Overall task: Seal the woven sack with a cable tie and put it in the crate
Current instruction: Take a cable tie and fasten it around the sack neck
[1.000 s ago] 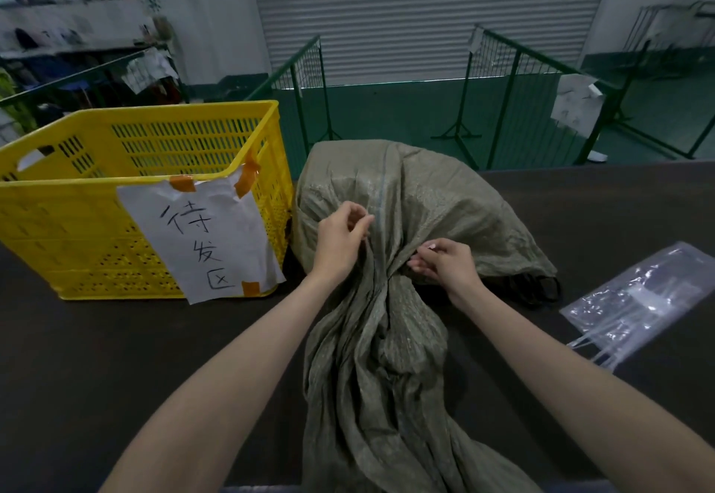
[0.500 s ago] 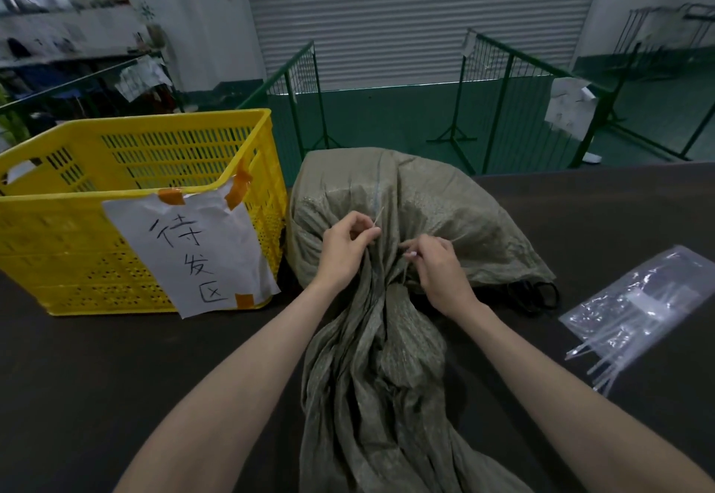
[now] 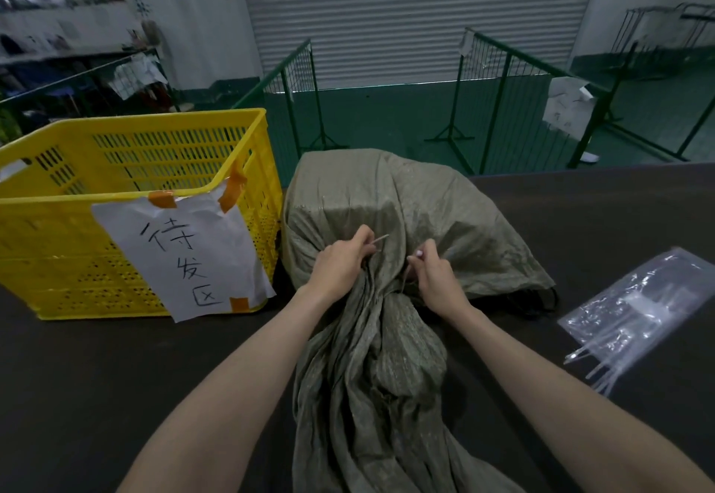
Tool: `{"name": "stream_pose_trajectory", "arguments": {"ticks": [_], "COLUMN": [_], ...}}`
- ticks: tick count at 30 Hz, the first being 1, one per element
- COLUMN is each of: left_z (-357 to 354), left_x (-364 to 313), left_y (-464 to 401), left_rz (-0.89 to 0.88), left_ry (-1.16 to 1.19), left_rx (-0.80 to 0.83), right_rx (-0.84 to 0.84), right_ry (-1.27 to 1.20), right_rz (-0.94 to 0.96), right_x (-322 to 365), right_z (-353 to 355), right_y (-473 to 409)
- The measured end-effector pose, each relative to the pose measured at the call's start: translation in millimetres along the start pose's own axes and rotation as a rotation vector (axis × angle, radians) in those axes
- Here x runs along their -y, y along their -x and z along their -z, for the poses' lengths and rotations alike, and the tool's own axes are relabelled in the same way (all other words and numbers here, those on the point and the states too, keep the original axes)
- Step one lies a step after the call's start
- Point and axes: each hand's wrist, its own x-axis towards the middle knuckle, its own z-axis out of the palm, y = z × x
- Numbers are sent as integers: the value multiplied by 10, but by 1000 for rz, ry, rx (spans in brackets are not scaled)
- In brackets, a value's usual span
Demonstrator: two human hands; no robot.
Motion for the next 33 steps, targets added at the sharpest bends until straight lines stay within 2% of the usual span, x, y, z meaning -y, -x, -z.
{"name": "stream_pose_trajectory", "arguments": {"ticks": [6, 9, 11, 12, 14, 17, 19, 23, 28, 33], "left_z": [70, 75, 55, 52, 57, 86, 96, 108, 74, 59], "left_x": [25, 59, 77, 73, 49, 45, 76, 69, 53, 35], "left_y": [-93, -114, -115, -107, -88, -59, -54, -69, -86, -101], "left_rz": [55, 75, 71, 78, 111, 161, 193, 238, 223, 210], "left_ry": [138, 252, 315, 371, 554, 796, 869, 863, 812, 798], "left_rx": [94, 117, 101, 82, 35, -17, -18, -17, 3, 6], "right_rx": [-127, -182, -99, -38, 34, 6, 16, 25, 38, 29], "right_ry": [-132, 4, 136, 148, 86, -41, -199, -671, -943, -1075], "right_rz": [-14, 223, 396, 398, 266, 101, 23, -126, -248, -293], "right_x": [-7, 104, 155, 162, 158, 118, 142, 164, 144, 149], "right_z": [63, 84, 68, 53, 28, -27, -35, -51, -130, -160], "right_y": [-116, -175, -207, -218, -233, -253, -273, -319, -296, -323]}}
